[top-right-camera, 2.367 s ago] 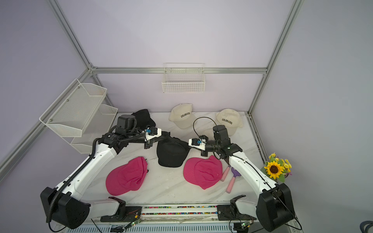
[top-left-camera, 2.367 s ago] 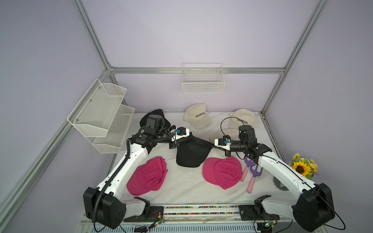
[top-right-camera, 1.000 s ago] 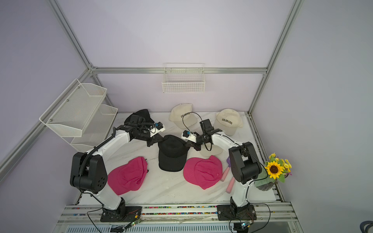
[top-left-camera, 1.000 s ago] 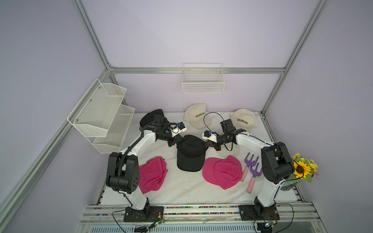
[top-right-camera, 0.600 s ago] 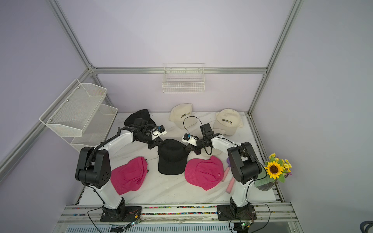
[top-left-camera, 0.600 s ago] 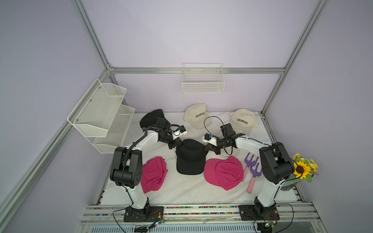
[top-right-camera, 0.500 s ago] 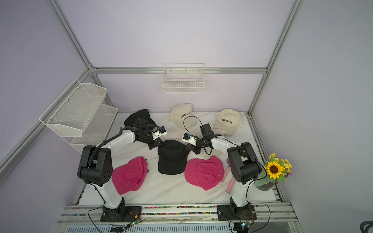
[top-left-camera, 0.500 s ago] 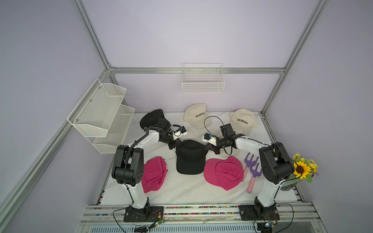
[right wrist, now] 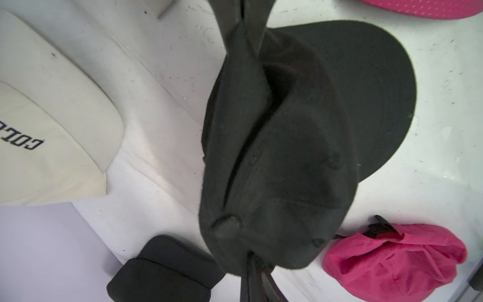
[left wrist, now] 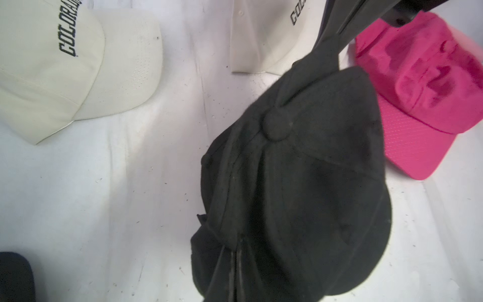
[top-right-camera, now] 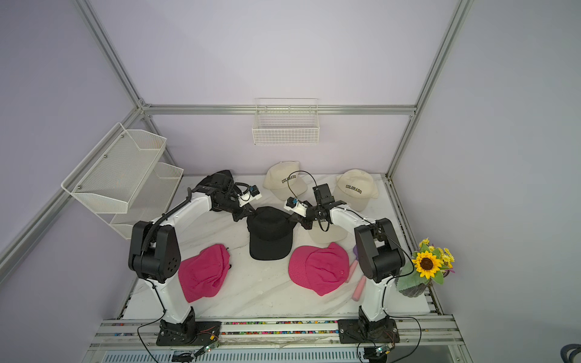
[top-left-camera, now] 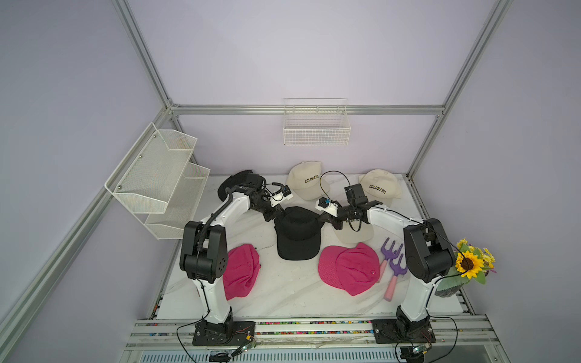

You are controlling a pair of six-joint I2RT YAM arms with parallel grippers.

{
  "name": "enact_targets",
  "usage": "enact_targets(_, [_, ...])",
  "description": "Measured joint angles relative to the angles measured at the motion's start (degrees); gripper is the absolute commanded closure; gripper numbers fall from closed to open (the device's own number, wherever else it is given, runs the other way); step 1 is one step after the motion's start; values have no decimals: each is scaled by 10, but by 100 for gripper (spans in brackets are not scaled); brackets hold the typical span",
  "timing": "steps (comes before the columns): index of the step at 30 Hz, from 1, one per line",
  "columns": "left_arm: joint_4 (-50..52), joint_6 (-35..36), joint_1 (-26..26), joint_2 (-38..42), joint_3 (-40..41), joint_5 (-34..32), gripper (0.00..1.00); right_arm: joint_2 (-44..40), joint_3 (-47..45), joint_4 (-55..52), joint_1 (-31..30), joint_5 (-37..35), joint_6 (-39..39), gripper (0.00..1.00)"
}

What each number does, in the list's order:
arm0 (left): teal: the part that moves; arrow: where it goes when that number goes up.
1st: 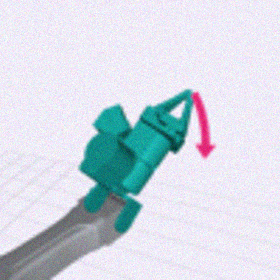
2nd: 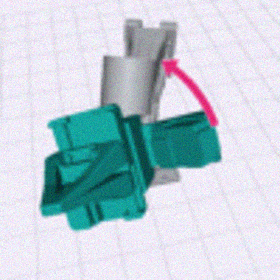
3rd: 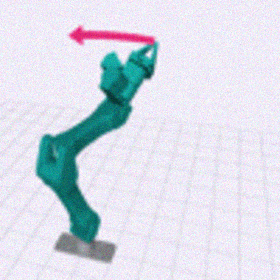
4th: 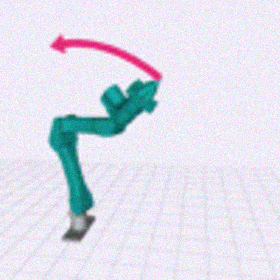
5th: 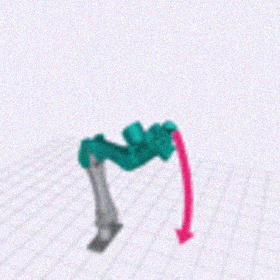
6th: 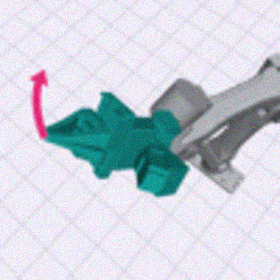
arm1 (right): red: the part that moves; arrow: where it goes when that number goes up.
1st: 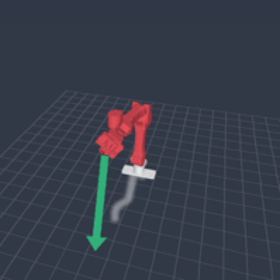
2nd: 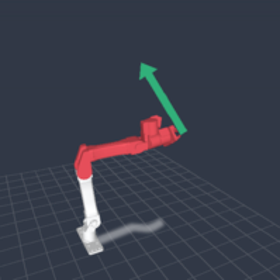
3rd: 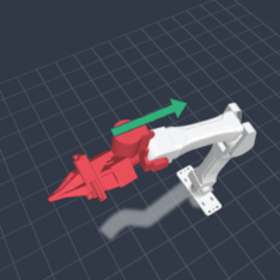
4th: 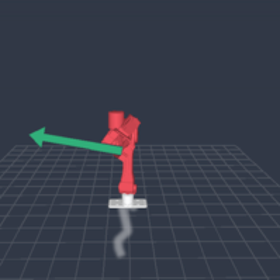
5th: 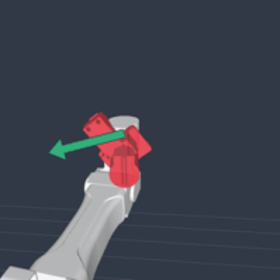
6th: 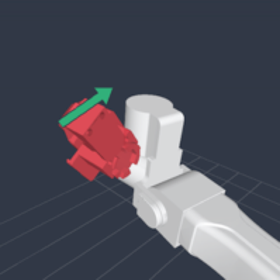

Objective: Stack the baseball caps by color
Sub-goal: Place the baseball cap on the baseball cap, then move the baseball cap to the baseball cap.

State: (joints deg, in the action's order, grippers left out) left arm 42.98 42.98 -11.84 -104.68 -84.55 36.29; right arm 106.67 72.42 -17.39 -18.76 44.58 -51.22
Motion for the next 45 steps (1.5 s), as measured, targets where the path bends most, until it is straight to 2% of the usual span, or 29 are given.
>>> enact_targets(4, [18,-5,-7,63,47,10,100,-3,-5,-21,-3,11,-11,100])
enact_targets(7, [22,-11,-11,77,56,6,100,10,8,-43,-4,16,-22,100])
enact_targets(13, [12,-22,-11,35,52,-37,100,36,21,-48,-9,15,-28,100])
enact_targets(18, [-1,-33,-11,-22,37,-69,100,36,6,-6,-12,4,1,100])
enact_targets(20, [-5,-36,-11,-34,29,-78,90,36,1,16,-15,-7,25,100])
enact_targets(21, [-7,-39,-11,-38,26,-83,86,36,-2,31,-18,-17,44,96])
enact_targets(23, [-12,-48,-10,-45,18,-99,70,34,-10,70,-26,-39,80,86])
enact_targets(24, [-15,-57,-10,-50,13,-108,67,29,-23,97,-28,-56,105,80])
enact_targets(26, [-18,-72,-10,-57,3,-123,45,9,-57,157,-32,-95,152,69])
enact_targets(27, [-19,-81,-10,-60,-1,-131,40,-7,-77,186,-33,-119,174,65])
enact_targets(28, [-18,-94,-10,-62,-5,-140,35,-28,-96,214,-34,-144,197,56])
enact_targets(29, [-18,-105,-10,-63,-8,-147,31,-45,-109,233,-34,-158,211,51])
enact_targets(32, [-23,-146,-10,-62,-18,-171,16,-117,-143,293,-35,-205,246,44])
enact_targets(35, [-42,-200,-10,-52,-18,-203,2,-191,-175,345,-46,-247,251,44])
enact_targets(40, [-104,-304,-10,-6,9,-265,0,-286,-263,393,-130,-303,208,44])
enact_targets(45, [-160,-395,-11,44,39,-286,0,-308,-340,399,-229,-344,152,44])
